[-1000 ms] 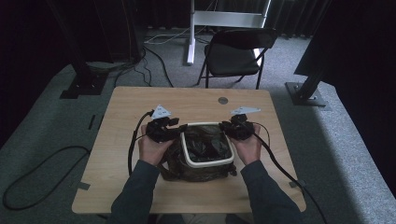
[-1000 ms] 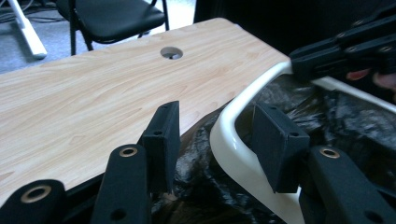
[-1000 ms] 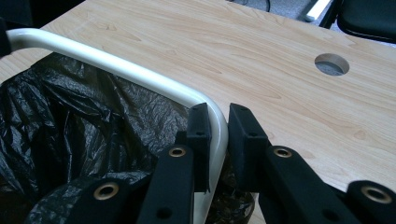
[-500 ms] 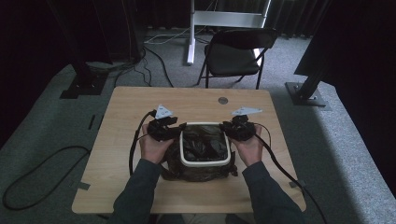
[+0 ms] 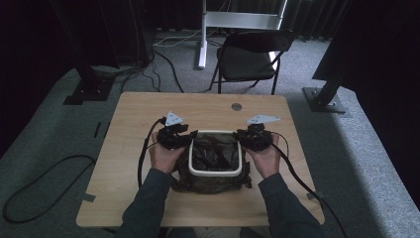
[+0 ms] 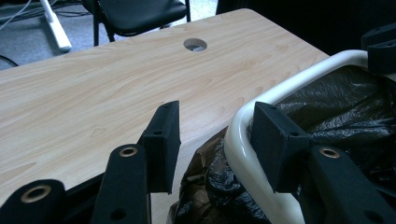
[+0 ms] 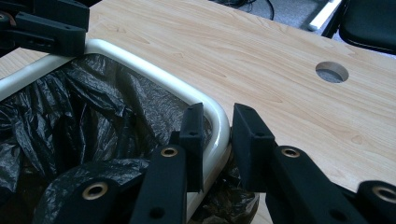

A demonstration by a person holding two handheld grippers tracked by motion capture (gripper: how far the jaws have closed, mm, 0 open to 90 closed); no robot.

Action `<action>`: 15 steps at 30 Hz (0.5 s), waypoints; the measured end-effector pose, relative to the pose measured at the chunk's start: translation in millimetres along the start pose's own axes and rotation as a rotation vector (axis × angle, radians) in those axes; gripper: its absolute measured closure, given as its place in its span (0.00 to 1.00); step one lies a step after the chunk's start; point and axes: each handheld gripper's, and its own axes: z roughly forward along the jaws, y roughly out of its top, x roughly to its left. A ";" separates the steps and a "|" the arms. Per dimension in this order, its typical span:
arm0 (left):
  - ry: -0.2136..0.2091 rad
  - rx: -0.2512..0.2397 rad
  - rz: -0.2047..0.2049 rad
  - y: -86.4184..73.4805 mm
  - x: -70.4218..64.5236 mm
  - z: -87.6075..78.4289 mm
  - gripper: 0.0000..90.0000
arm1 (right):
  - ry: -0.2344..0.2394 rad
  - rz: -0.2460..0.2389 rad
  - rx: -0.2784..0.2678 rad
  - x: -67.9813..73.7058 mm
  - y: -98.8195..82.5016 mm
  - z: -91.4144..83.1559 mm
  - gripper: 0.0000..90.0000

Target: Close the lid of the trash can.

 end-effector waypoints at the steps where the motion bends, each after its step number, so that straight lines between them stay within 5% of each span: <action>1: 0.000 -0.001 -0.001 -0.3 -0.1 0.2 0.59 | 0.000 0.000 0.000 0.0 0.0 0.0 0.83; 15: -0.037 -0.024 0.004 -0.9 -3.4 -5.2 0.59 | 0.015 0.001 -0.045 -1.5 -2.4 -13.7 0.79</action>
